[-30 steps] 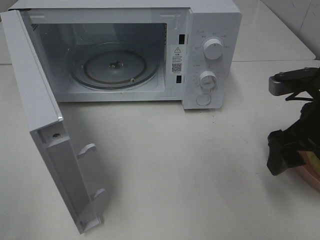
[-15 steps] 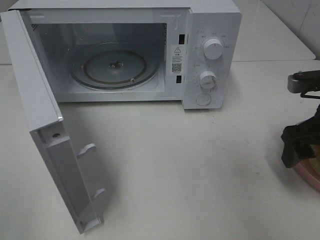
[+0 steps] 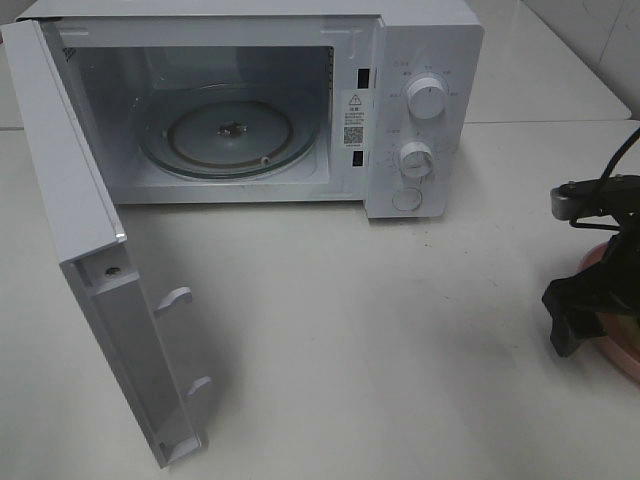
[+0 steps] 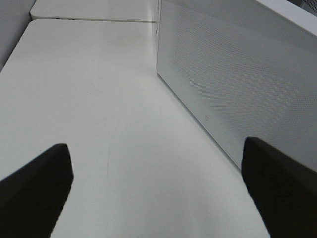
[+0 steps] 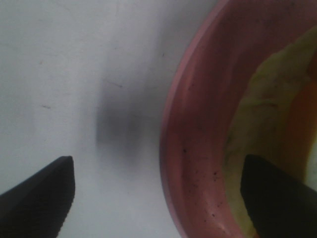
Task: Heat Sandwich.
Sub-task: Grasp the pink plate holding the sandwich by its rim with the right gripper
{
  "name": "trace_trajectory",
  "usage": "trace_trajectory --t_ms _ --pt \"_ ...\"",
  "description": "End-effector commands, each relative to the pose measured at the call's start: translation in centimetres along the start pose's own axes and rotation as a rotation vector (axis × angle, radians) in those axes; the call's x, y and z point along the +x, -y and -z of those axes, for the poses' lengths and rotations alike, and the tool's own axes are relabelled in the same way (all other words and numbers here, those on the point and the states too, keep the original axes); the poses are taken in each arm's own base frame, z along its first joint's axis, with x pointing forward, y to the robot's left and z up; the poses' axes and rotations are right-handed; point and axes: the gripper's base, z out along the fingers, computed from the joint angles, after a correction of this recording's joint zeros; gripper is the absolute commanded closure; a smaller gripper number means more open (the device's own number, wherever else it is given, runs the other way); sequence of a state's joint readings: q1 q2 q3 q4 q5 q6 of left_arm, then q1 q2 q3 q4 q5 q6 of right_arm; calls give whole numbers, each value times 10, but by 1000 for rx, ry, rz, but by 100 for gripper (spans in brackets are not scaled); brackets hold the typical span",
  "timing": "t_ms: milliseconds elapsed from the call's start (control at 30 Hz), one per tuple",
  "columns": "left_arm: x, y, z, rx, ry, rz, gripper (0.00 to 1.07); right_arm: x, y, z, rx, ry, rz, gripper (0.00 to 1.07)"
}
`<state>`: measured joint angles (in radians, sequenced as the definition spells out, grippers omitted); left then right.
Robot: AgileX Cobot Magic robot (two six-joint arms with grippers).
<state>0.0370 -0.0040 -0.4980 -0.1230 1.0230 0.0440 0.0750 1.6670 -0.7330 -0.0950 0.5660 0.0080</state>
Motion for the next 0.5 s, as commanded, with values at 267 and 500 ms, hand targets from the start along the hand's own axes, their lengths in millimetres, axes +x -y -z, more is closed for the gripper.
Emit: trace_trajectory --t_ms 267,500 --pt "3 1 3 5 20 5 19 -15 6 -11 48 -10 -14 23" --pt "3 1 3 5 20 5 19 -14 3 -23 22 -60 -33 23"
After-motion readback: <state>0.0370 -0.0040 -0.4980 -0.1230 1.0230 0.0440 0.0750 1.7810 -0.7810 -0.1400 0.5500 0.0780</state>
